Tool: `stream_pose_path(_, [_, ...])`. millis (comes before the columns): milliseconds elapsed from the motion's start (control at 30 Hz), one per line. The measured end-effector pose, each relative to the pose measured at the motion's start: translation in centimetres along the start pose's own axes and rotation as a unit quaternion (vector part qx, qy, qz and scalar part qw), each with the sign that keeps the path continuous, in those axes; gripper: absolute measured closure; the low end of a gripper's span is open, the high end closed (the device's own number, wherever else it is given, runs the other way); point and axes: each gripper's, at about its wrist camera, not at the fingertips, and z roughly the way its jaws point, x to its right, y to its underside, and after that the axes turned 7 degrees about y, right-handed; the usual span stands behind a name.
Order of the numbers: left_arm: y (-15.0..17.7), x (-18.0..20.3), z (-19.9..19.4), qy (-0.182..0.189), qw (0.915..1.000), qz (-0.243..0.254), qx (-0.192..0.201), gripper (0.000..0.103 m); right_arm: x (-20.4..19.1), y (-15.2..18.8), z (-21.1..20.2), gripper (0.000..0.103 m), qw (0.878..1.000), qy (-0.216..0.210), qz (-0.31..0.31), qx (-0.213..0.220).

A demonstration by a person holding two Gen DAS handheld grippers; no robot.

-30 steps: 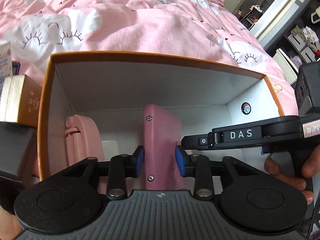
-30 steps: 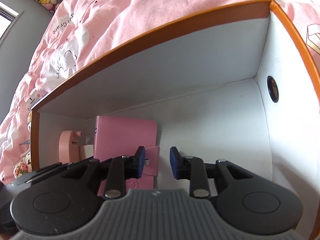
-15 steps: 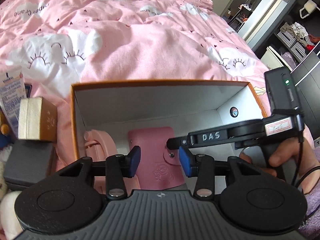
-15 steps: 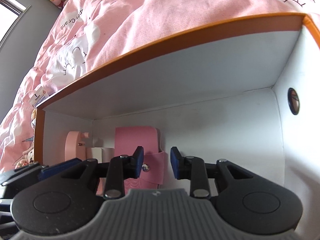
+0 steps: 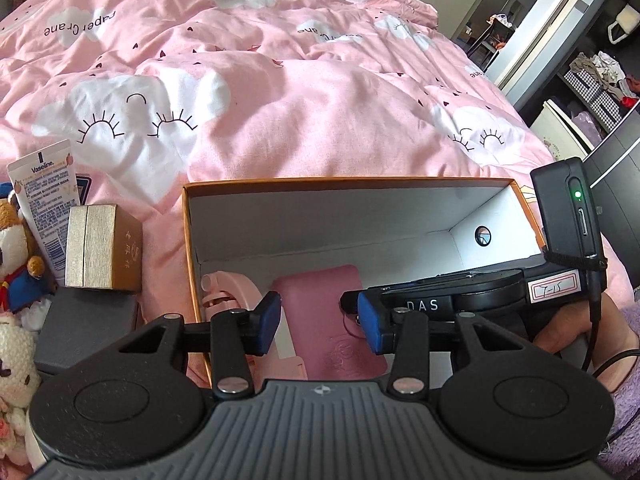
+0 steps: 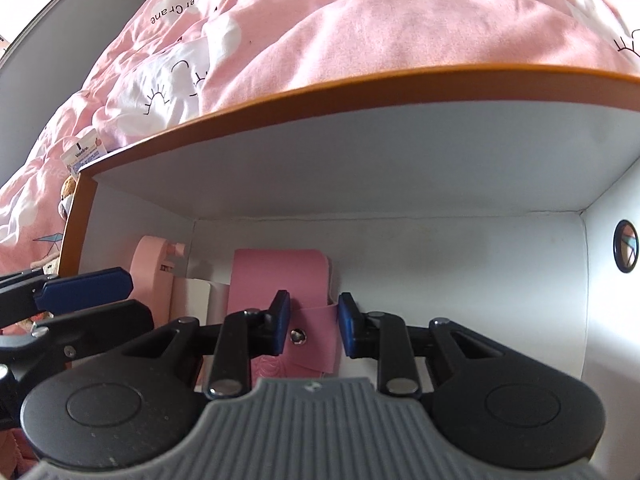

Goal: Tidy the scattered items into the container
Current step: 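Withdraw both grippers from the orange box toward the plush toy pile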

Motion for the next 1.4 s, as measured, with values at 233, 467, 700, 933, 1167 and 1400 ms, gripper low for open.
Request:
stream_pose_path(233, [0.6, 0.7, -1.4, -0.003, 0.9998, 0.016, 0.013, 0.054, 0.2, 0.4, -0.9, 0.07, 1.0, 0.007, 0.018, 0.006])
stream_pose_path(467, [1.7, 1.6, -3.4, -0.027, 0.998, 0.039, 0.04, 0.054, -2.5, 2.4, -5.0, 0.062, 0.995, 0.064, -0.046, 0.067])
stream_pose_path(700, [3.4, 2.4, -5.9, -0.061, 0.9914, 0.084, 0.079, 0.054, -6.0, 5.3, -9.0, 0.056, 0.976, 0.105, -0.092, 0.169])
stream_pose_path(933, [5.0, 2.2, -8.6, -0.081, 0.9846, 0.11, 0.109, 0.054, -9.0, 7.5, -11.2, 0.046, 0.96, 0.127, -0.103, 0.226])
stream_pose_path(1167, [6.8, 0.8, -11.4, -0.103, 0.9797, 0.113, 0.13, 0.054, -11.8, 8.9, -11.8, 0.046, 0.951, 0.145, -0.105, 0.253])
stream_pose_path(1400, [7.8, -2.8, -14.0, -0.118, 0.9832, 0.058, 0.127, 0.053, -14.6, 9.6, -11.9, 0.046, 0.951, 0.124, -0.124, 0.255])
